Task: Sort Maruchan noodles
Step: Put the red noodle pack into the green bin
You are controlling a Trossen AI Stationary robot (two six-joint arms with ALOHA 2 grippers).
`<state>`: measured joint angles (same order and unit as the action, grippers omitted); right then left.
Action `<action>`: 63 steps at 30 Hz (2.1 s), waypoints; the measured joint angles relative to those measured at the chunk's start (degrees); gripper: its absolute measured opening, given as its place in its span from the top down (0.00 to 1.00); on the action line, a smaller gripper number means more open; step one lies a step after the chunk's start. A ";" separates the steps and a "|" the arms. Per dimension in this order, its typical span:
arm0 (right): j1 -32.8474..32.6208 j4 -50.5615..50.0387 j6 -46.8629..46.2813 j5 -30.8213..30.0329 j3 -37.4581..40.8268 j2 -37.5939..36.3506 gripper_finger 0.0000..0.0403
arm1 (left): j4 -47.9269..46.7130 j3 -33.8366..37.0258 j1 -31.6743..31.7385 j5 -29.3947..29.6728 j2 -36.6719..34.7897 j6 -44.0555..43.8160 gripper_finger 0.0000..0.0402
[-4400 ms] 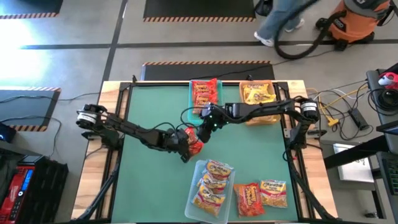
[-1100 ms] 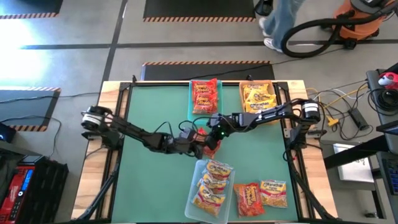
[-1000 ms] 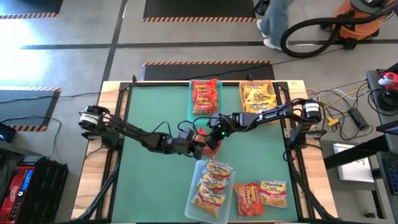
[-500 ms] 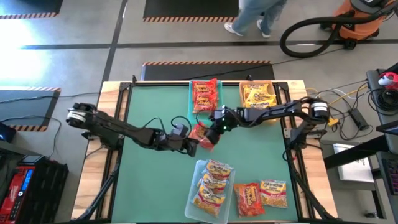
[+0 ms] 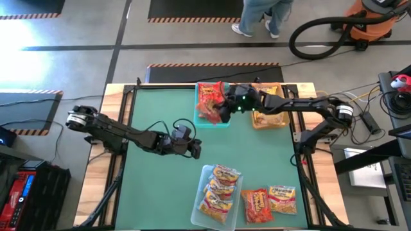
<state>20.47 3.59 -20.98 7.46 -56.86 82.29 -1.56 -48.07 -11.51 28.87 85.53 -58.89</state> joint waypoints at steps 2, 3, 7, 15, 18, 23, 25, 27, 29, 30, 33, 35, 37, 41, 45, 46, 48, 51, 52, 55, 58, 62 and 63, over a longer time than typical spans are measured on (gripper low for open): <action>1.28 1.64 3.21 -0.12 0.00 -0.16 0.98 | 0.02 0.00 0.00 1.12 0.07 0.60 0.91; 1.85 2.13 5.34 -0.12 -0.09 -0.03 0.98 | 0.03 0.00 0.01 1.85 0.21 0.96 0.91; 3.14 -0.51 13.40 -0.13 -0.11 2.12 0.98 | -0.13 0.00 0.31 2.16 0.63 1.81 0.91; 3.19 -4.74 20.93 0.02 -0.04 7.07 0.97 | -2.20 0.00 0.55 2.18 1.27 1.81 0.91; 3.19 -4.92 20.36 0.04 -0.02 7.66 0.94 | -2.60 0.00 0.55 2.20 1.27 1.81 0.91; 3.19 -4.84 19.69 0.02 -0.05 7.00 0.81 | -2.59 0.00 0.68 2.22 1.27 1.81 0.91; 3.19 -5.78 19.50 0.01 -0.62 6.18 0.75 | -2.56 0.00 0.71 2.22 1.27 1.81 0.91; 3.19 -8.14 19.33 -0.05 -2.04 5.32 0.69 | -2.49 0.00 0.74 2.22 1.27 1.81 0.91; 3.19 -12.73 17.16 -0.15 -4.29 4.47 0.64 | -2.43 0.00 0.74 2.24 1.27 1.81 0.91; 3.19 -15.78 15.37 -0.08 -5.77 4.14 0.62 | -2.33 0.00 0.74 2.24 1.27 1.42 0.91; 3.19 -26.99 8.26 0.02 -10.85 3.61 0.58 | -0.58 0.00 0.74 2.27 1.27 -0.38 0.91; 2.73 -33.98 5.09 0.61 -13.86 3.48 0.58 | 0.95 0.00 0.74 2.18 1.27 -0.38 0.91; 1.73 -40.21 4.43 3.05 -16.01 3.31 0.58 | 2.43 0.00 0.74 2.18 1.27 -0.14 0.91; -2.07 -47.27 4.24 6.10 -18.48 2.13 0.60 | 4.00 0.00 0.74 2.17 1.27 0.74 0.91; -6.97 -48.42 1.88 6.06 -18.74 -0.56 0.63 | 5.46 0.00 0.72 2.16 1.27 2.20 0.91; -8.18 -48.52 0.99 6.07 -18.59 -1.33 0.63 | 5.60 0.00 0.72 2.16 1.27 1.99 0.91; -10.62 -49.38 -0.59 6.07 -18.42 -2.78 0.65 | 5.63 0.00 0.76 2.16 1.27 -0.17 0.91; -14.33 -52.32 -3.05 5.69 -18.20 -5.05 0.65 | 5.92 0.00 1.10 2.12 1.27 -1.66 0.91; -15.70 -53.64 -4.14 4.74 -18.16 -5.74 0.65 | 6.15 0.00 1.16 2.13 1.28 -1.65 0.91; -20.12 -57.72 -8.58 -0.09 -17.95 -7.42 0.65 | 6.57 0.00 1.22 2.11 1.29 -1.66 0.91; -24.67 -60.72 -13.38 -4.72 -17.74 -8.29 0.65 | 6.89 0.00 1.22 2.10 1.29 -1.43 0.91; -30.45 -61.74 -19.68 -7.54 -17.42 -8.00 0.65 | 6.83 0.00 1.22 2.02 1.29 -0.26 0.91; -31.88 -61.74 -21.17 -7.56 -17.38 -7.82 0.65 | 6.81 0.00 1.22 1.99 1.29 -0.16 0.91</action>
<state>-11.41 -58.15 -42.15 -0.10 -74.24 74.47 5.25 -48.07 -10.28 30.86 86.83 -59.04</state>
